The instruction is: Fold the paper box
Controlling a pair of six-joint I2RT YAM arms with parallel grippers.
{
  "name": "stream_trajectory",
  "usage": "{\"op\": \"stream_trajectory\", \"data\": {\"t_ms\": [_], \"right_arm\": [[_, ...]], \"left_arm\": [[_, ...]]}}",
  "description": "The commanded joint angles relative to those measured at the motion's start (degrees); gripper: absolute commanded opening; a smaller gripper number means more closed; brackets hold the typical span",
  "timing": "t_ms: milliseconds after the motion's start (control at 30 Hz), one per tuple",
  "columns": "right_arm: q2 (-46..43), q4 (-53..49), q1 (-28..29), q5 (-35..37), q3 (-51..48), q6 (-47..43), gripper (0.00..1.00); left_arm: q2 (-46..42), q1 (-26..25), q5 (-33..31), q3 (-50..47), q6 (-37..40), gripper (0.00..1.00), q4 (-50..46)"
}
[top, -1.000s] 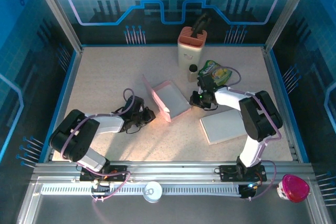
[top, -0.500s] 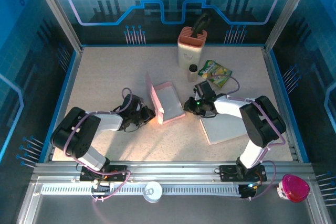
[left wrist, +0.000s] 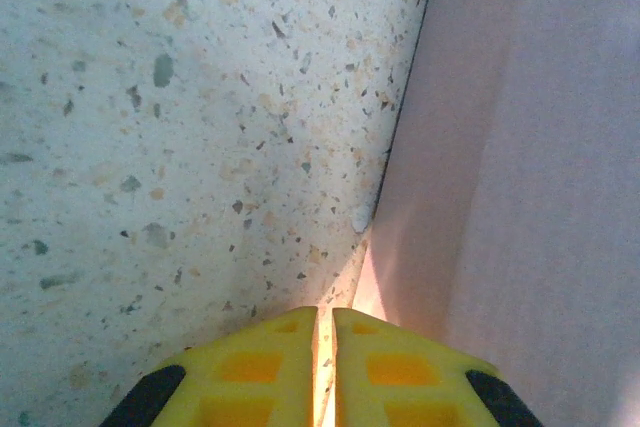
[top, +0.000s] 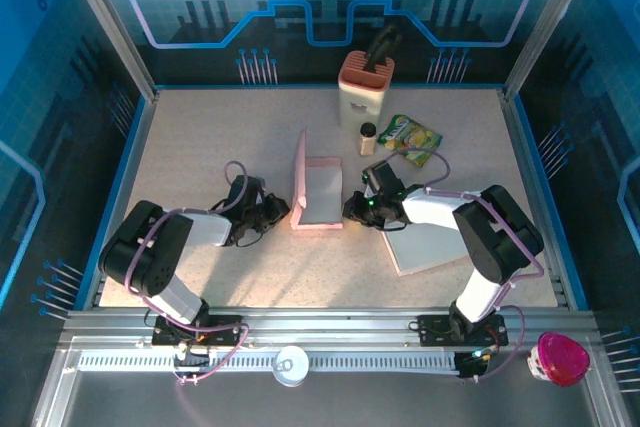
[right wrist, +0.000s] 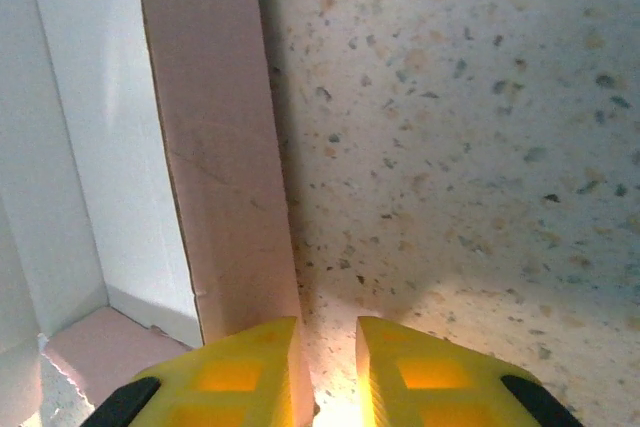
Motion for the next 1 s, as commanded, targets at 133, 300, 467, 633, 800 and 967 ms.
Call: {"op": "stream_trajectory", "data": {"t_ms": [133, 300, 467, 633, 800, 967], "right_arm": [[-0.08, 0.51, 2.57, 0.23, 0.66, 1.41, 0.22], [-1.29, 0.92, 5.62, 3.91, 0.15, 5.61, 0.23], [-1.26, 3.47, 11.23, 8.61, -0.35, 12.82, 0.25], [2.35, 9.56, 16.52, 11.64, -0.13, 21.02, 0.27], [4.02, 15.52, 20.59, 15.89, -1.01, 29.05, 0.28], [5.29, 15.35, 23.24, 16.87, 2.43, 30.3, 0.32]], "left_arm": [[-0.07, 1.52, 2.55, 3.51, 3.19, 0.12, -2.04], [0.1, 3.71, 1.89, 5.7, 4.99, 0.12, -6.53], [2.65, 6.2, 1.94, 11.21, 9.64, 0.12, -12.91], [6.26, 7.7, 2.78, 17.03, 13.87, 0.12, -17.67], [9.49, 8.15, 4.9, 22.64, 16.55, 0.11, -19.97], [11.69, 8.15, 7.72, 27.77, 18.27, 0.11, -20.99]]}}
